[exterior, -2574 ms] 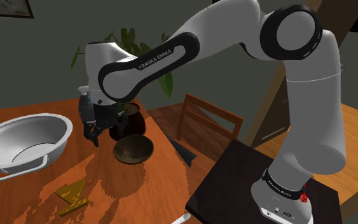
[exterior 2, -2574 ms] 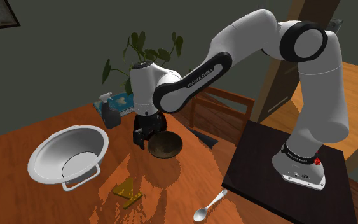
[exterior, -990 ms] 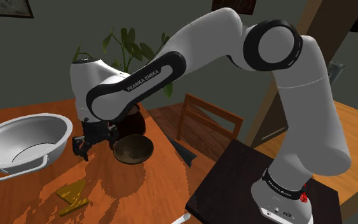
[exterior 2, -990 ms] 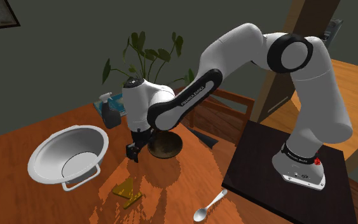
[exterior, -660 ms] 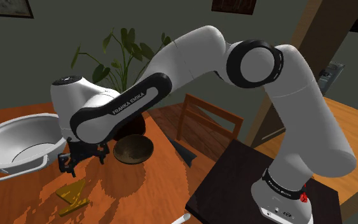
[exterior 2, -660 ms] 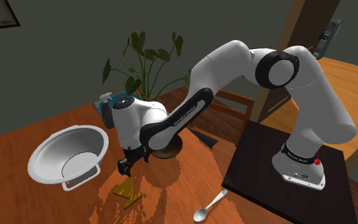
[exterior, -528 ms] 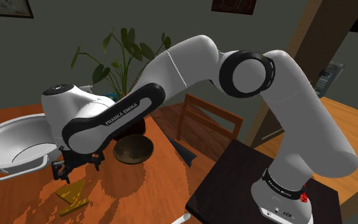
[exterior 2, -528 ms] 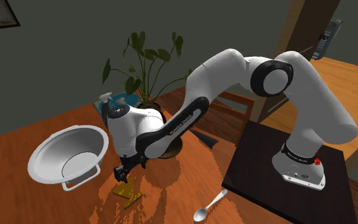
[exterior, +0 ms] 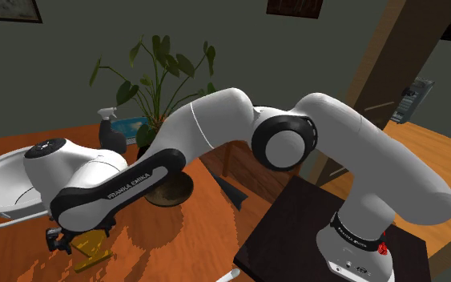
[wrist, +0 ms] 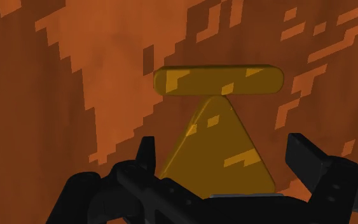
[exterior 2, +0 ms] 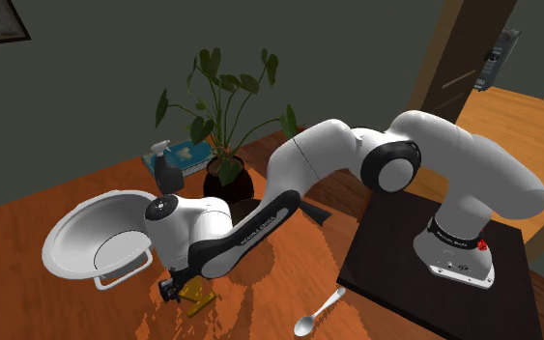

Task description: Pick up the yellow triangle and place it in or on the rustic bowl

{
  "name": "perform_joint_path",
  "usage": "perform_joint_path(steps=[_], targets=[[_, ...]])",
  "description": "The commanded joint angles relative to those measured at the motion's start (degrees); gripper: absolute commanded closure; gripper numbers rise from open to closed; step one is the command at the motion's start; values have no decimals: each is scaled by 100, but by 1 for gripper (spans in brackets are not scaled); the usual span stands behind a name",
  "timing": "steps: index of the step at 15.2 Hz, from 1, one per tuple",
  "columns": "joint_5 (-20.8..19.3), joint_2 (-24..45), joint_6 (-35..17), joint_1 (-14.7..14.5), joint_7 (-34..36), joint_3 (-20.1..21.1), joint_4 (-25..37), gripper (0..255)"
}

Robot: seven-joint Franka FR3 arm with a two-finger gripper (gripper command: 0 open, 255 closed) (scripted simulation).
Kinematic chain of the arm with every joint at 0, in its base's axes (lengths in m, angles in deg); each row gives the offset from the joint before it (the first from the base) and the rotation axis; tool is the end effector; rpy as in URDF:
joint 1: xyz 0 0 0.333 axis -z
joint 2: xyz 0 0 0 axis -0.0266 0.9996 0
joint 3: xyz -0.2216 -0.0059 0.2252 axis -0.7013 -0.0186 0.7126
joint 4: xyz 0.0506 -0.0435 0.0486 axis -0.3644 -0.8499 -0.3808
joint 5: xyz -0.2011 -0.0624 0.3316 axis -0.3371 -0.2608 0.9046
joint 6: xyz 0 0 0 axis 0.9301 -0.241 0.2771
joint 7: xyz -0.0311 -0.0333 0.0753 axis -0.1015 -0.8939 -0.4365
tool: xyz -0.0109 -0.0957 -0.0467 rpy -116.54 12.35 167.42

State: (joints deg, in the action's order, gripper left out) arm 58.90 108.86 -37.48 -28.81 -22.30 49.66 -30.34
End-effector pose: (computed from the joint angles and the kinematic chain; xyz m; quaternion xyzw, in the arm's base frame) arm 0.5962 0.4999 0.1672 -0.9892 0.1467 0.0014 0.0016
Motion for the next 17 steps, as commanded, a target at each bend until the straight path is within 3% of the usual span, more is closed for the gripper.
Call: perform_joint_path(steps=[1, 12, 13, 17], targets=[[-14, 144, -55, -33, 17, -23, 96, 0], [-31, 369, -148, -64, 11, -52, 232, 0], [-31, 369, -148, -64, 11, -52, 232, 255], [-31, 368, -148, -65, 11, -52, 231, 255]])
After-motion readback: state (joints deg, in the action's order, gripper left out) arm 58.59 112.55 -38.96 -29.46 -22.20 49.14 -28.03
